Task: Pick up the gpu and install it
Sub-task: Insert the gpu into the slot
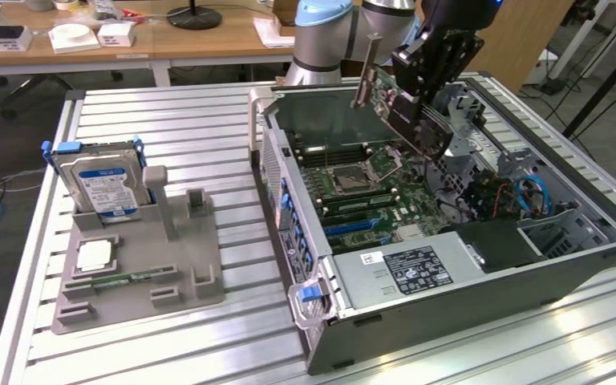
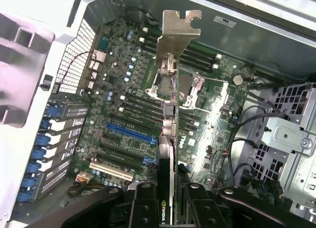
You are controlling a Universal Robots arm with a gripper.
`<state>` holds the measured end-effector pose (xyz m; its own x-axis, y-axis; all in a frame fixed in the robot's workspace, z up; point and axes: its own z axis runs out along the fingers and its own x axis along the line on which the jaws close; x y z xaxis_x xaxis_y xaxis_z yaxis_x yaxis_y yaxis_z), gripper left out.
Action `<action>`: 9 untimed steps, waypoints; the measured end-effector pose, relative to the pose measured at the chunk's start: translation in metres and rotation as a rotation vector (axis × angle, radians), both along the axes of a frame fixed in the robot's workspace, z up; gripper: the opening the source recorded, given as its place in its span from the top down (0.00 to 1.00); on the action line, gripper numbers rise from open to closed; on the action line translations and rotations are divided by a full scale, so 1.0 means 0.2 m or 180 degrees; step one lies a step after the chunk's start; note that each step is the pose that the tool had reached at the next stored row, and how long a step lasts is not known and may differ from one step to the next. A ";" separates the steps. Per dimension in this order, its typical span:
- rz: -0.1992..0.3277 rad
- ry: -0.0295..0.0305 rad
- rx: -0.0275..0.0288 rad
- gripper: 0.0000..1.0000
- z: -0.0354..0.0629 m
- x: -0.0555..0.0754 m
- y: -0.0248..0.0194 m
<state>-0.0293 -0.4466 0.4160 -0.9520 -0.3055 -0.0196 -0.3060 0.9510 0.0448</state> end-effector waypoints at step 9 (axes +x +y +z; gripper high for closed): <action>0.0090 0.0000 0.0000 0.74 0.000 0.00 0.000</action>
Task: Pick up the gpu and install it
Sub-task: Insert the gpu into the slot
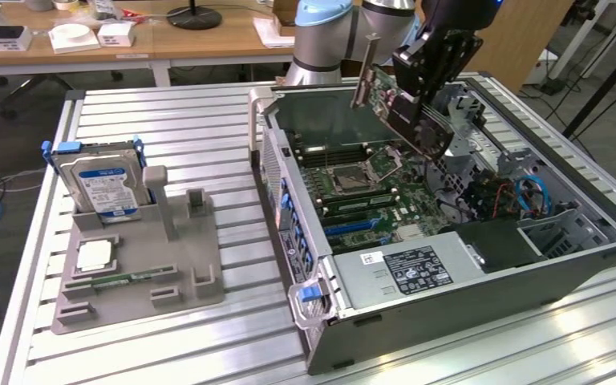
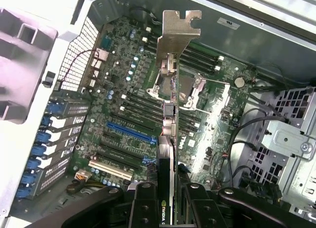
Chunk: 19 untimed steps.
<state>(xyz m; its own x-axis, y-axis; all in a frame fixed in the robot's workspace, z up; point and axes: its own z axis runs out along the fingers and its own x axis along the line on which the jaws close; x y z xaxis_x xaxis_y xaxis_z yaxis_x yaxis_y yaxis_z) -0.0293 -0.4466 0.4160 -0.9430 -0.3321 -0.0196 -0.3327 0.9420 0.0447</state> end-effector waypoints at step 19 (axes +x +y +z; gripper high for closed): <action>0.0113 0.0000 0.0000 0.74 0.000 0.00 0.000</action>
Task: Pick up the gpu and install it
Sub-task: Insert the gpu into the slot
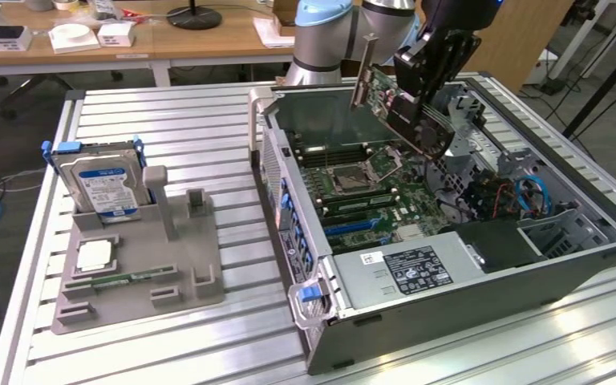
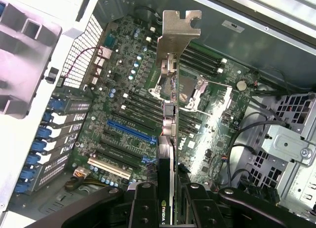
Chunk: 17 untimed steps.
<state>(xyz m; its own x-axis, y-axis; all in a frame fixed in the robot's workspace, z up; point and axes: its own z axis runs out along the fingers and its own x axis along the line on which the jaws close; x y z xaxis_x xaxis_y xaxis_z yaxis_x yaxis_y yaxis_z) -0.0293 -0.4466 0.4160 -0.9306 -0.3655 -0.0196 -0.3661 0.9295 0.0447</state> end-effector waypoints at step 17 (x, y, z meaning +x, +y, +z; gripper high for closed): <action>0.0128 0.0000 0.0000 0.74 0.000 0.00 0.000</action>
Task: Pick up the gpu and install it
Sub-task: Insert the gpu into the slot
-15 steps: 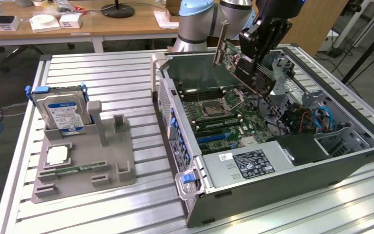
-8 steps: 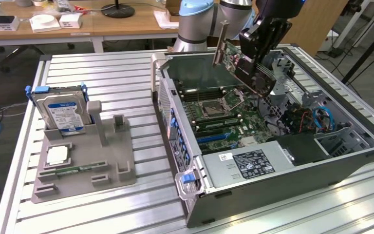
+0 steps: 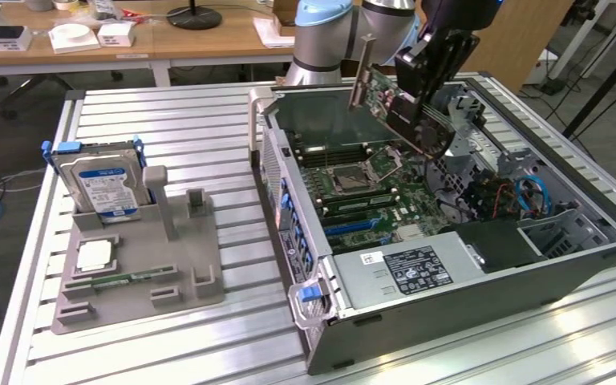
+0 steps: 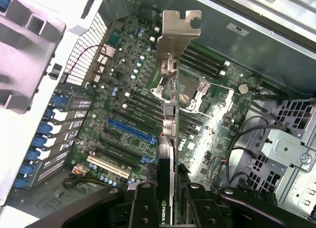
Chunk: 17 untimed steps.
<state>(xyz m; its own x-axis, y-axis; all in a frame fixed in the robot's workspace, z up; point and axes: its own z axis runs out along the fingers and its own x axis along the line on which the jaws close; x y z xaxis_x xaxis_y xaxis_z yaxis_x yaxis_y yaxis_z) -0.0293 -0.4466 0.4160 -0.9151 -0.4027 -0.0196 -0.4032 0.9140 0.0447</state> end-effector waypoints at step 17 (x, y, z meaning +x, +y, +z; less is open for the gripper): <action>0.0220 0.0000 0.0000 0.74 0.000 0.00 0.000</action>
<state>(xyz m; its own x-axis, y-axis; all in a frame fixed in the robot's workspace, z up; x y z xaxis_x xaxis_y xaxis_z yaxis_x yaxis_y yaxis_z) -0.0293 -0.4466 0.4160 -0.8852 -0.4649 -0.0196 -0.4653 0.8841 0.0447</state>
